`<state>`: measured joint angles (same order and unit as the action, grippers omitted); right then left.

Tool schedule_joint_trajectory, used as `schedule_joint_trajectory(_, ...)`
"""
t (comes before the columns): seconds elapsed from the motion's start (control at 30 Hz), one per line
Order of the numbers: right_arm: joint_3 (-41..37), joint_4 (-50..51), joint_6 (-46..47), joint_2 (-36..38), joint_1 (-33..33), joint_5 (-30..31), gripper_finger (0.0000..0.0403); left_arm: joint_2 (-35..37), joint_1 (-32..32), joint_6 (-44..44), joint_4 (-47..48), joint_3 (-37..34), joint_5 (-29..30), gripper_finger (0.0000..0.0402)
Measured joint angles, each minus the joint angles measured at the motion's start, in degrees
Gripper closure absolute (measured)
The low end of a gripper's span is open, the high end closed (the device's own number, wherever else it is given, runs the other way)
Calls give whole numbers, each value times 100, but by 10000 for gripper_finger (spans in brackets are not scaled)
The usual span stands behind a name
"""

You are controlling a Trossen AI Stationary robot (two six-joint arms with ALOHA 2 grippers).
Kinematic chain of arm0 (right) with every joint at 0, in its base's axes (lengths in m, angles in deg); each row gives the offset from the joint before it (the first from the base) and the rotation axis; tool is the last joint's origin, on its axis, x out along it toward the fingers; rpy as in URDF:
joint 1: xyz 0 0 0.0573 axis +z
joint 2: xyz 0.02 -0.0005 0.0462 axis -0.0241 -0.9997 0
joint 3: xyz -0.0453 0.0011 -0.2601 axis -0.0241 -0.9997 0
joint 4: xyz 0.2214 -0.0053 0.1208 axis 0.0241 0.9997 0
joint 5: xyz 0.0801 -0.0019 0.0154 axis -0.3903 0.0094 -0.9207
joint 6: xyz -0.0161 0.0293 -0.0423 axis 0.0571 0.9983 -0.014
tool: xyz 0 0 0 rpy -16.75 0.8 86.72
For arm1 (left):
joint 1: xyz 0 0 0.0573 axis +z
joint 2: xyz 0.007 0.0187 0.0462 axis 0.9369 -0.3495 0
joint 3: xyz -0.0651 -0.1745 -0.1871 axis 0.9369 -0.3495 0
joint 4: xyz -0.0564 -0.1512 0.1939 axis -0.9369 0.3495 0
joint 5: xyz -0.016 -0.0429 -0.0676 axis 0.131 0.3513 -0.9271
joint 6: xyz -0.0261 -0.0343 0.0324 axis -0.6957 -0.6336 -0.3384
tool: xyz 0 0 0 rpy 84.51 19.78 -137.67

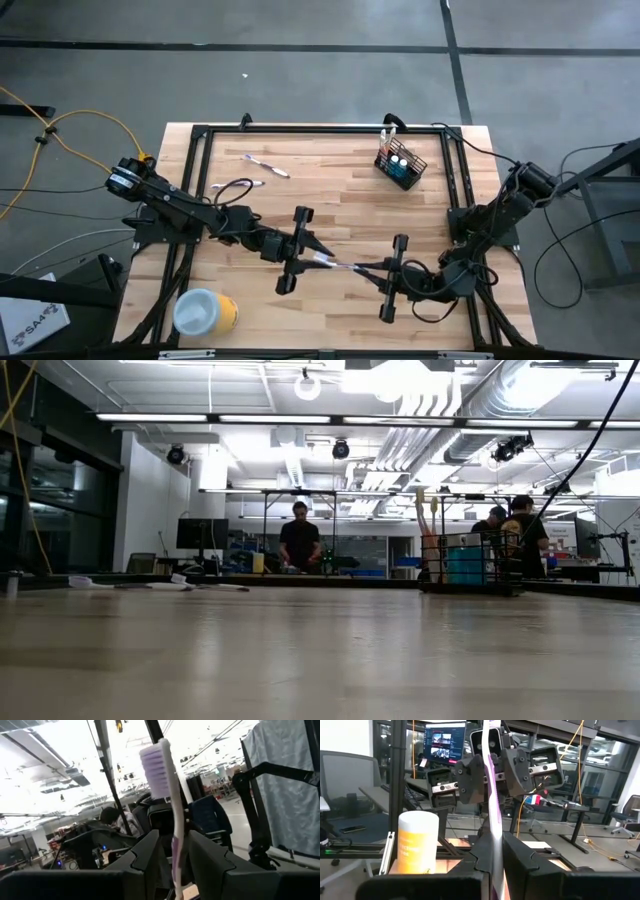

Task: Pick & Place toothbrushing station
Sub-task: Put the bottom right purple toothbrush into the right of the black mesh organizer

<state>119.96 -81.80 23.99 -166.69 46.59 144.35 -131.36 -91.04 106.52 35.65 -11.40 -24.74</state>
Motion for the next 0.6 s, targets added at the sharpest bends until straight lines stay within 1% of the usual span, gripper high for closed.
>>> schedule_joint_trajectory(0.33,-1,0,-68,0,-57,-3,387,0,-2,-1,-120,0,-109,302)
schedule_joint_trajectory(0.5,1,0,-65,0,-194,-255,387,0,-4,-22,-151,0,-111,302)
schedule_joint_trajectory(0.6,1,0,-65,0,-261,-282,387,-1,-4,-24,-159,0,-112,302)
